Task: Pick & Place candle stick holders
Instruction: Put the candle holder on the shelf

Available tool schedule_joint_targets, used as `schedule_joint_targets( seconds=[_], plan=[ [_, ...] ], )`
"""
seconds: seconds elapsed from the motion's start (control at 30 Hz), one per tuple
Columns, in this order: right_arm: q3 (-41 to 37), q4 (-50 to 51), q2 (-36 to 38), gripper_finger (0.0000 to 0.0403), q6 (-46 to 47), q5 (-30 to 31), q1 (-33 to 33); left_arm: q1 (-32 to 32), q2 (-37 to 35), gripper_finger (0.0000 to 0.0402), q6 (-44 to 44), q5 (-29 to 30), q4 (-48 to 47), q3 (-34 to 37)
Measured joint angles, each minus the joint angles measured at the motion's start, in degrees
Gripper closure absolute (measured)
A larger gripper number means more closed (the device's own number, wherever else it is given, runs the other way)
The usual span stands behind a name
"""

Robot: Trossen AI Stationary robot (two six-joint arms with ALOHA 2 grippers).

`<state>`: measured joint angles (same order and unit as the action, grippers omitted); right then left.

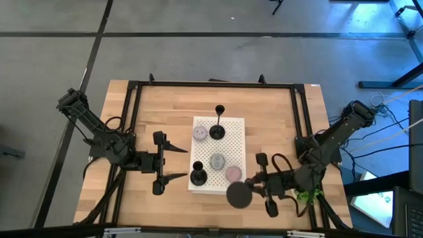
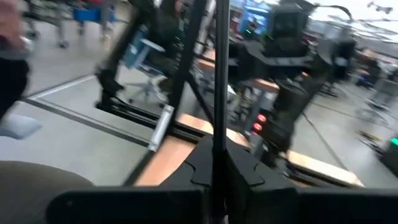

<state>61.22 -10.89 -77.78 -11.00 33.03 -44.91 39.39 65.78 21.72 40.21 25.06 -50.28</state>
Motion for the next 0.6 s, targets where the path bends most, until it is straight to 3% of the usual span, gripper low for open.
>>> schedule_joint_targets(
  seconds=[0.4, 0.6],
  plan=[
    [-0.01, -5.14, 0.0, 0.0389, -1.77, -20.64, 2.25, -0.01, 0.0, 0.008, 0.02, 0.0, 0.0, 0.0],
    [-0.01, -6.24, 0.0, 0.0389, -4.49, -23.23, 3.51, 0.01, 0.0, 0.008, 0.02, 0.0, -0.02, 0.0]
  ],
)
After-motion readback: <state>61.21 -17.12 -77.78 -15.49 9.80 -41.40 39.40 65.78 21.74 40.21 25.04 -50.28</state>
